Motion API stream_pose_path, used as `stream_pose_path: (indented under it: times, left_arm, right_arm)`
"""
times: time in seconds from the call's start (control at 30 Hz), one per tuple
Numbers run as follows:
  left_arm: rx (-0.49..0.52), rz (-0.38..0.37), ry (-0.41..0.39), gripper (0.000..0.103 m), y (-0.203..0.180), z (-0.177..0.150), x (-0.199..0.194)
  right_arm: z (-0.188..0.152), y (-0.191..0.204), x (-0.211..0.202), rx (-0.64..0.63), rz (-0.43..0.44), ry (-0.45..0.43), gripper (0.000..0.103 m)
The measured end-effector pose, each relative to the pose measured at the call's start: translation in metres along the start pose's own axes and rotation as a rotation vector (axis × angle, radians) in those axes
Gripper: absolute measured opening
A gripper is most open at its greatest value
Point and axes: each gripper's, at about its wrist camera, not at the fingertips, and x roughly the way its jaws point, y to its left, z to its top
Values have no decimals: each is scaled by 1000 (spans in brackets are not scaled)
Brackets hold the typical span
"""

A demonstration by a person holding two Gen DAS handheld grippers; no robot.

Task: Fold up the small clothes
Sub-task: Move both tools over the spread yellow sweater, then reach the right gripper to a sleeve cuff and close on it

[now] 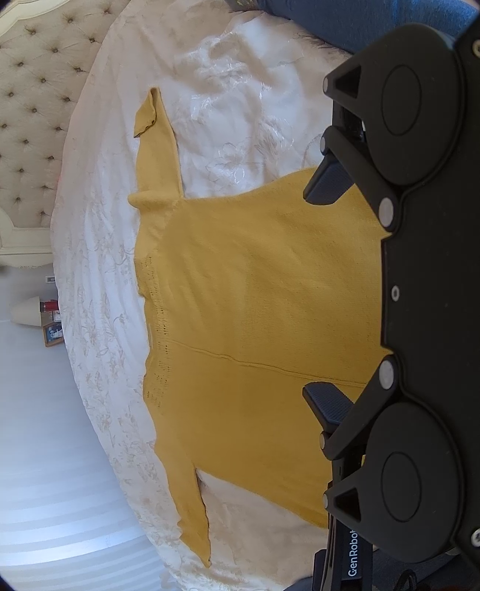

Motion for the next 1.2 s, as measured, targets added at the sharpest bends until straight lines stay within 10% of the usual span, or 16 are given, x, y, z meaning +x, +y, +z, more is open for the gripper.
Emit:
stream_pose_path:
  times: [0.73,1.2]
  left_arm:
    - [-58,0,-60,72,27,48,35]
    - [53,-66,-228,65,27,118,86]
  right_arm:
    - [14,13,39,-96,-46,47,101]
    - [40,4,84,-112,-36,103,51]
